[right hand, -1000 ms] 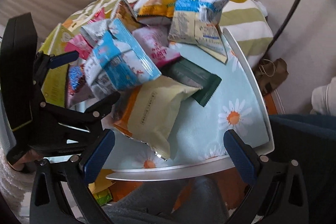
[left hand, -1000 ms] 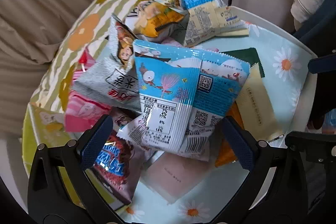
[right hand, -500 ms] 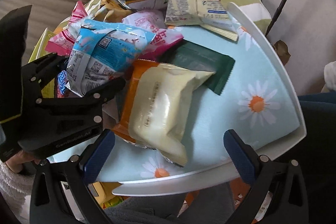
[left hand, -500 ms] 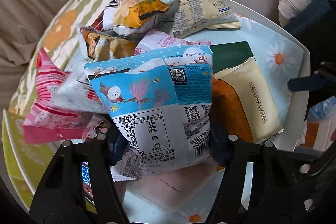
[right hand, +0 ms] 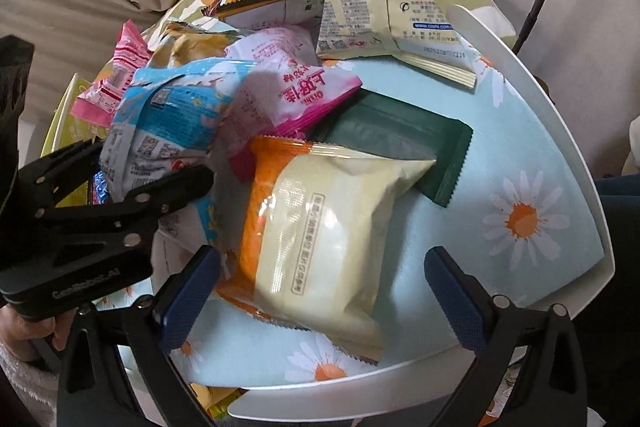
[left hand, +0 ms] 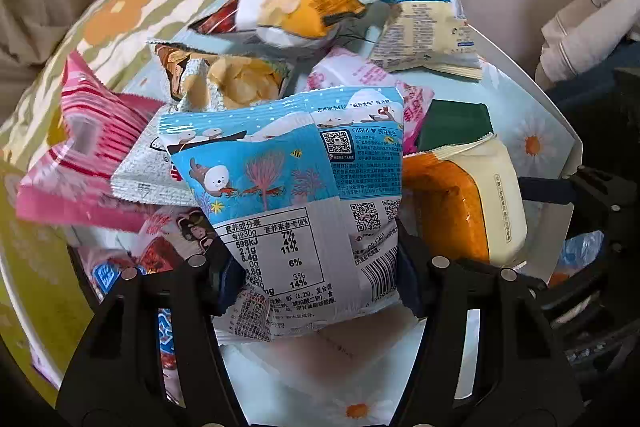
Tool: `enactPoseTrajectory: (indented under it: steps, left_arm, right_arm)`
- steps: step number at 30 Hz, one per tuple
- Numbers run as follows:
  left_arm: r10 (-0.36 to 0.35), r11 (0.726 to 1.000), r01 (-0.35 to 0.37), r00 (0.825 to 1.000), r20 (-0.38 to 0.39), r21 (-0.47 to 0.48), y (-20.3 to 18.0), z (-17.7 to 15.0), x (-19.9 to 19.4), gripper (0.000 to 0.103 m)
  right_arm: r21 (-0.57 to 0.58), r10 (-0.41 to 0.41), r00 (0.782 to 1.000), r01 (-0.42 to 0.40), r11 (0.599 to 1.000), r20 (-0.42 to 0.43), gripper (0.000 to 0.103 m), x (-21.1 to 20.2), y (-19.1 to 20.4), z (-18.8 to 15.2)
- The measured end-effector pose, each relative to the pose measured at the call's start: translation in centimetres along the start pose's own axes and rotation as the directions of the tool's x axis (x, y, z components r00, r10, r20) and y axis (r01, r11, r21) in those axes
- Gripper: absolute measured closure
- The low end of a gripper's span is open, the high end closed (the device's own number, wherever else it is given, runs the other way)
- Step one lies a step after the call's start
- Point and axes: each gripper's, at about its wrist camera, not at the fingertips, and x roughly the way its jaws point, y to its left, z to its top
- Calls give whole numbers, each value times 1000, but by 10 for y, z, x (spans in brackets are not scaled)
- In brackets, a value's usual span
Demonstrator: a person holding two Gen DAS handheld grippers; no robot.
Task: Organize snacks
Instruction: 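Grasp the blue-white packet with the left tool while the right tool grasps the cream-orange packet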
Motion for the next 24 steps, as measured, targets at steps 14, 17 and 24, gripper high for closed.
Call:
enactPoseTrajectory:
  steps: [14, 17, 24]
  left_arm:
    - [-10, 997, 10, 1000, -2, -78, 2, -14, -13, 45]
    - [-10, 996, 11, 1000, 4, -94, -2, -15, -18, 45]
    - [2, 991, 2, 999, 35, -131, -14, -13, -39, 45]
  right_arm:
    - [10, 48, 998, -48, 999, -32, 41, 13, 5, 2]
    - [8, 55, 998, -55, 998, -22, 42, 5, 6, 0]
    - [-25, 72, 997, -72, 997, -1, 42, -17, -1, 15]
